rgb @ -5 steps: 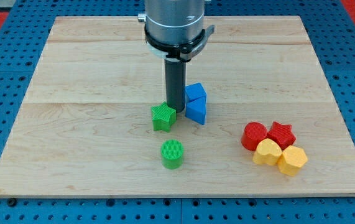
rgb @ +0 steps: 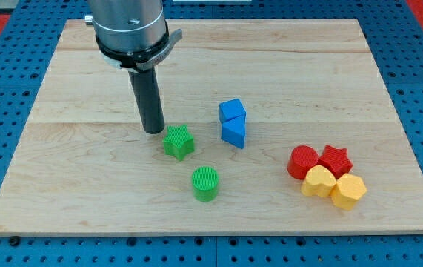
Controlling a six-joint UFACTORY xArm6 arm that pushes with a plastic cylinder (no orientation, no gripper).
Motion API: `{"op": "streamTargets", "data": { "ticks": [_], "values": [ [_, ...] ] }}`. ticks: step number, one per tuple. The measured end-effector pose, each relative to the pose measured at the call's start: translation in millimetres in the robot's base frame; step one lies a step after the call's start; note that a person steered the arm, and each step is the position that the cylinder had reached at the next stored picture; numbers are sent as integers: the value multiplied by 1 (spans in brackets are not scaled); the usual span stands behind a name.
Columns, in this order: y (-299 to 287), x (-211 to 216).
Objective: Slide the green star to the right side of green circle
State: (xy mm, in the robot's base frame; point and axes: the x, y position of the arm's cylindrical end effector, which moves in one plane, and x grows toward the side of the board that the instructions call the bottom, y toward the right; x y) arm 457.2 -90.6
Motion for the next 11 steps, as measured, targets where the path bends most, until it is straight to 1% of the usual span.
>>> {"op": "streamTargets", "data": {
  "ticks": [1,2,3,5,9,11],
  "values": [
    [5,7],
    [29,16],
    [59,16],
    [93,24],
    [120,51],
    [126,74]
  ]
}}
